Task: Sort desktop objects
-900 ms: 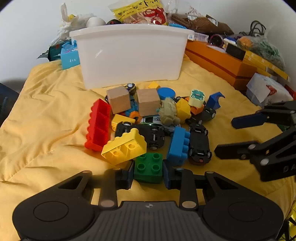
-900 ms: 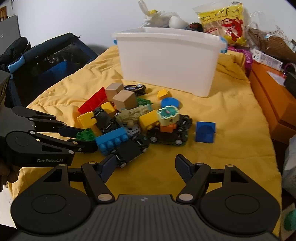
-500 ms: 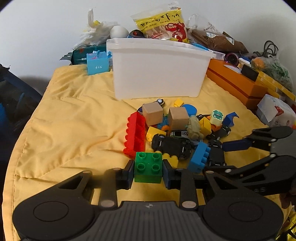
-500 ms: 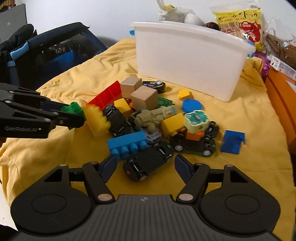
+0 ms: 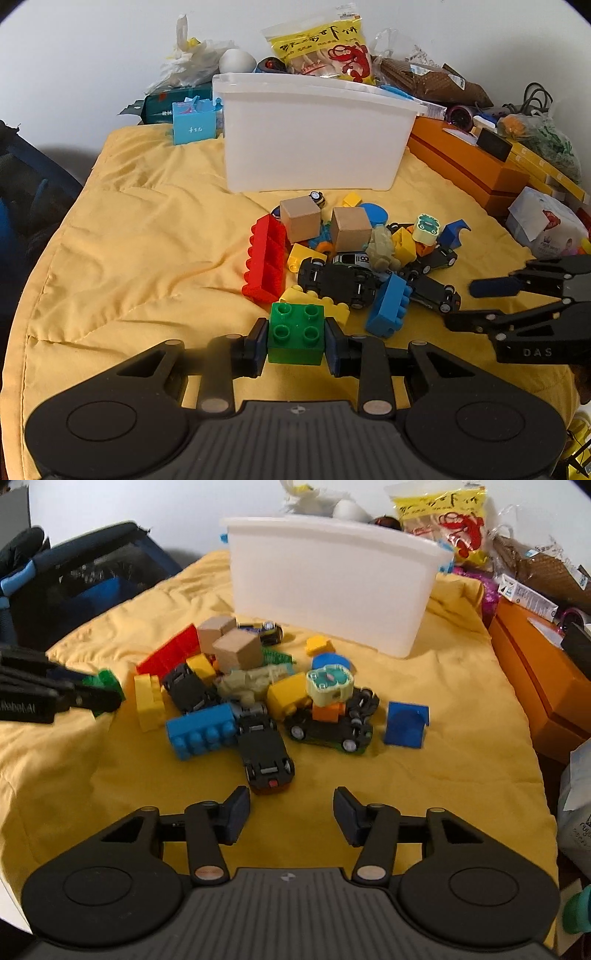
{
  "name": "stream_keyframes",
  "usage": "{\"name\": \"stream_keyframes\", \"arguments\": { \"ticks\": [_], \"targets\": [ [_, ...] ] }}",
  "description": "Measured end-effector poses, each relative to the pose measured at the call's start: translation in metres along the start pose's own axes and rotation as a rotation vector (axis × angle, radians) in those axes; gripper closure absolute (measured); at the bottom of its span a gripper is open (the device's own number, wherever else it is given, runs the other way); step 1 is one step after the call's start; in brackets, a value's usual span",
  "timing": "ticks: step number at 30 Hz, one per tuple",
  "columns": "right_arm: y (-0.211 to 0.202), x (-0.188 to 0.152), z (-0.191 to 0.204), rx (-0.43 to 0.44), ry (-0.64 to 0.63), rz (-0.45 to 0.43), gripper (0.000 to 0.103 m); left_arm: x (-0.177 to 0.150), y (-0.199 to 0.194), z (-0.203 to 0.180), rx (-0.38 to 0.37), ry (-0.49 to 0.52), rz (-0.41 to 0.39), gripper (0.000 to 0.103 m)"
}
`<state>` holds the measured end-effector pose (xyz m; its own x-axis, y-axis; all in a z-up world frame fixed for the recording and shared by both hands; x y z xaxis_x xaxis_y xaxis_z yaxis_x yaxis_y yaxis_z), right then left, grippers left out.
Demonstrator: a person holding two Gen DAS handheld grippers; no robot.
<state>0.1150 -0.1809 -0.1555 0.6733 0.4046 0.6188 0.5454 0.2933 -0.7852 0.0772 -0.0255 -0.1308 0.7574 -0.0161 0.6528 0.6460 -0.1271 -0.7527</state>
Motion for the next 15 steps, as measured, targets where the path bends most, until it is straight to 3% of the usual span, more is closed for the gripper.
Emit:
{"name": "stream_keyframes", "arguments": {
  "ticks": [5, 6, 8, 15],
  "targets": [
    [0.021, 0.013, 0.011, 0.018, 0.004, -0.008, 0.052, 0.001, -0.002, -0.001, 0.006, 0.003, -0.001, 0.068],
    [0.027, 0.015, 0.010, 0.030, 0.023, 0.003, 0.063, 0.002, -0.003, -0.001, 0.008, 0.002, -0.001, 0.068],
    [0.028, 0.017, 0.008, 0.048, 0.055, 0.004, 0.070, 0.005, -0.005, -0.001, 0.009, -0.003, -0.007, 0.068],
    [-0.009, 0.019, -0.003, 0.091, 0.085, -0.042, 0.070, 0.024, -0.017, -0.003, 0.034, -0.015, -0.045, 0.068]
  ]
}}
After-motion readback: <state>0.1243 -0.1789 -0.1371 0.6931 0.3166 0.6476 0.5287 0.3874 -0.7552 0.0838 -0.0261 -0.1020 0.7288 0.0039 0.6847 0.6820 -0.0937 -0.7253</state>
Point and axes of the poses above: each gripper's, at about its wrist camera, not at the fingertips, and y roughly the way its jaws point, z to its left, x to its top, the point moved 9 cm from there along y, roughly the way its jaws point, and after that the axes turned 5 degrees about z, right-handed, at the moved point
